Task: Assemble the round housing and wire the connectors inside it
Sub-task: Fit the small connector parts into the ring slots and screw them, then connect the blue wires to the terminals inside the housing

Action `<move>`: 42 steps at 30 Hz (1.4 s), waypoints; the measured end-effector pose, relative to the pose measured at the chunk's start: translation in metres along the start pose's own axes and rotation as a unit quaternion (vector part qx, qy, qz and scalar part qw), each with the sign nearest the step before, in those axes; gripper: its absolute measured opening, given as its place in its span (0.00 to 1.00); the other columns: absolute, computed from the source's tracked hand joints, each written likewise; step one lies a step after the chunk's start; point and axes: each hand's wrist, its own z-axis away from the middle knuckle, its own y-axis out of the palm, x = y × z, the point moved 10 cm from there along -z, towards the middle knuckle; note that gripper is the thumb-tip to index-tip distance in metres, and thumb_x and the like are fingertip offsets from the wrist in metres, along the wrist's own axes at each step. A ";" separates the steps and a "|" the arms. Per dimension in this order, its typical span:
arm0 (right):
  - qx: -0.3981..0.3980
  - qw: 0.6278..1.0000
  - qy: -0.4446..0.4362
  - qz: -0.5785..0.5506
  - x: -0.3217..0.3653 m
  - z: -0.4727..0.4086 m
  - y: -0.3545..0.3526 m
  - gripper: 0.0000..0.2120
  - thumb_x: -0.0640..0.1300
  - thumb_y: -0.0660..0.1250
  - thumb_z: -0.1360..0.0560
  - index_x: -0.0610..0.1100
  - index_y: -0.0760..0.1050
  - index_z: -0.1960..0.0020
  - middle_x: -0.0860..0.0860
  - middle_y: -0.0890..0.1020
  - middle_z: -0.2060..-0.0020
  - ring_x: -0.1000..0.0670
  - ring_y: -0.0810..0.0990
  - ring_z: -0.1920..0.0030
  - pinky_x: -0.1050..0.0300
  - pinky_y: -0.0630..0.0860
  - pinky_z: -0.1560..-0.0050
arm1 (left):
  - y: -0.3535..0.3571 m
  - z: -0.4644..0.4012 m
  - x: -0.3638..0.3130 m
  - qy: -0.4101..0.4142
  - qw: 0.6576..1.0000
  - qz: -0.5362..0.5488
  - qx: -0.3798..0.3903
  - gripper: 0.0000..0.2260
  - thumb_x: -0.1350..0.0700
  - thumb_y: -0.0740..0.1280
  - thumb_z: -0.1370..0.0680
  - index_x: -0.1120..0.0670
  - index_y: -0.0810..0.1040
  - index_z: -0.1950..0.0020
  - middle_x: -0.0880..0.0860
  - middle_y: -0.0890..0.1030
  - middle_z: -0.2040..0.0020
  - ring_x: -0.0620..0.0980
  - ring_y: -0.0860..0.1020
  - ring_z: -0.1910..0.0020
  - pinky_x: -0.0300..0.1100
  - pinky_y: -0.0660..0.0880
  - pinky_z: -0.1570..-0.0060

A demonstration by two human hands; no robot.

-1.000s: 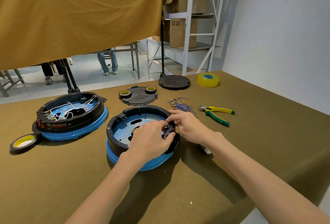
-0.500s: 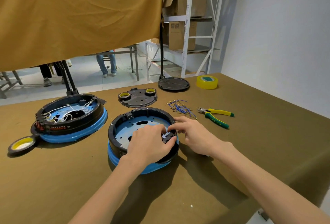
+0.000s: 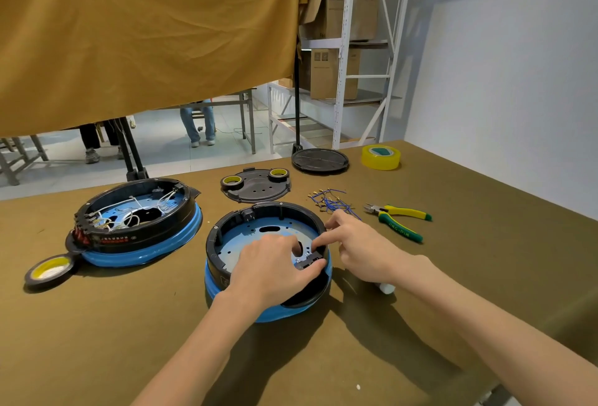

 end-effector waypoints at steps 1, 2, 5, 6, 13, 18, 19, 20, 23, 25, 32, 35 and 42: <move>0.011 1.000 0.003 -0.027 -0.004 -0.006 -0.003 0.26 0.32 0.59 0.22 0.58 0.82 0.38 0.53 0.71 0.44 0.52 0.72 0.40 0.57 0.72 0.43 | 0.001 0.000 0.000 0.003 1.000 0.004 0.000 0.28 0.25 0.56 0.27 0.45 0.81 0.48 0.41 0.73 0.62 0.43 0.75 0.59 0.39 0.68 0.64; 0.003 0.998 0.011 -0.065 -0.009 -0.013 -0.010 0.26 0.31 0.58 0.22 0.57 0.83 0.39 0.54 0.74 0.45 0.54 0.74 0.42 0.58 0.73 0.44 | 0.001 -0.001 -0.001 0.006 1.000 0.006 0.001 0.28 0.25 0.57 0.27 0.45 0.81 0.48 0.41 0.74 0.61 0.43 0.75 0.58 0.40 0.69 0.63; -0.116 0.982 0.081 -0.127 -0.042 -0.044 -0.037 0.23 0.33 0.56 0.20 0.50 0.82 0.37 0.50 0.83 0.47 0.52 0.81 0.48 0.51 0.79 0.44 | 0.002 -0.003 0.000 0.006 1.000 0.012 0.012 0.26 0.27 0.58 0.25 0.46 0.81 0.48 0.41 0.73 0.58 0.44 0.74 0.56 0.41 0.69 0.60; -0.151 0.976 0.115 -0.109 -0.055 -0.054 -0.042 0.19 0.35 0.58 0.19 0.48 0.81 0.36 0.48 0.84 0.45 0.50 0.82 0.47 0.48 0.80 0.43 | 0.003 -0.003 -0.001 0.006 1.000 0.010 0.017 0.26 0.27 0.58 0.25 0.46 0.81 0.49 0.41 0.72 0.58 0.45 0.74 0.56 0.42 0.69 0.59; -0.159 0.951 0.267 0.005 -0.110 -0.110 -0.015 0.17 0.54 0.64 0.17 0.42 0.80 0.39 0.44 0.84 0.47 0.41 0.81 0.45 0.46 0.76 0.41 | 0.004 -0.005 0.003 -0.004 1.000 0.012 0.023 0.28 0.24 0.57 0.26 0.46 0.80 0.48 0.41 0.75 0.57 0.43 0.75 0.56 0.40 0.71 0.60; -0.198 0.945 0.262 0.012 -0.125 -0.121 -0.010 0.12 0.49 0.65 0.17 0.45 0.84 0.43 0.47 0.86 0.49 0.44 0.82 0.46 0.48 0.72 0.39 | 0.005 -0.006 0.005 -0.007 0.999 0.006 0.034 0.31 0.22 0.55 0.28 0.46 0.81 0.48 0.41 0.77 0.56 0.43 0.76 0.56 0.37 0.68 0.63; -0.200 0.946 0.257 0.010 -0.127 -0.122 -0.011 0.11 0.48 0.65 0.17 0.45 0.84 0.43 0.47 0.86 0.49 0.44 0.82 0.46 0.47 0.73 0.39 | 0.005 -0.006 0.005 -0.009 0.999 0.006 0.035 0.31 0.22 0.54 0.28 0.45 0.81 0.48 0.41 0.77 0.57 0.42 0.76 0.57 0.36 0.66 0.65; -0.198 0.948 0.247 0.011 -0.127 -0.124 -0.011 0.11 0.48 0.65 0.17 0.45 0.84 0.44 0.47 0.86 0.50 0.44 0.82 0.47 0.47 0.74 0.39 | 0.004 -0.006 0.005 -0.010 0.999 0.006 0.035 0.32 0.22 0.54 0.29 0.45 0.81 0.48 0.41 0.77 0.57 0.42 0.76 0.57 0.35 0.65 0.66; -0.175 0.961 0.212 0.019 -0.121 -0.129 -0.009 0.13 0.51 0.65 0.17 0.44 0.84 0.45 0.46 0.86 0.51 0.43 0.82 0.49 0.46 0.76 0.40 | 0.005 -0.006 0.005 -0.012 0.999 -0.001 0.034 0.32 0.22 0.53 0.29 0.45 0.80 0.49 0.41 0.77 0.58 0.43 0.76 0.58 0.38 0.66 0.65; -0.162 0.966 0.203 0.013 -0.118 -0.132 -0.008 0.13 0.52 0.67 0.19 0.45 0.85 0.44 0.47 0.86 0.50 0.44 0.83 0.49 0.45 0.78 0.41 | 0.005 -0.006 0.005 -0.013 0.999 -0.005 0.032 0.30 0.23 0.53 0.29 0.45 0.80 0.50 0.42 0.78 0.59 0.43 0.76 0.59 0.39 0.67 0.65; -0.179 0.960 0.215 -0.008 -0.116 -0.136 -0.007 0.09 0.45 0.66 0.19 0.44 0.83 0.44 0.45 0.85 0.48 0.43 0.83 0.47 0.46 0.80 0.45 | 0.002 -0.006 0.007 -0.009 1.000 0.005 0.026 0.28 0.22 0.53 0.28 0.43 0.77 0.53 0.40 0.74 0.64 0.40 0.73 0.63 0.37 0.64 0.68; -0.252 0.948 0.180 -0.072 -0.105 -0.128 -0.020 0.06 0.45 0.68 0.20 0.45 0.83 0.49 0.48 0.85 0.53 0.46 0.83 0.51 0.48 0.81 0.49 | -0.001 -0.006 0.009 -0.015 0.999 0.013 0.025 0.29 0.22 0.49 0.27 0.43 0.77 0.54 0.41 0.74 0.65 0.40 0.74 0.63 0.38 0.64 0.67; -0.332 0.926 0.054 -0.172 -0.061 -0.074 -0.054 0.03 0.45 0.70 0.20 0.48 0.81 0.52 0.55 0.82 0.62 0.55 0.80 0.61 0.56 0.79 0.58 | -0.007 -0.008 0.028 -0.090 0.984 0.155 -0.009 0.22 0.33 0.53 0.19 0.44 0.75 0.62 0.44 0.76 0.67 0.41 0.76 0.65 0.40 0.68 0.65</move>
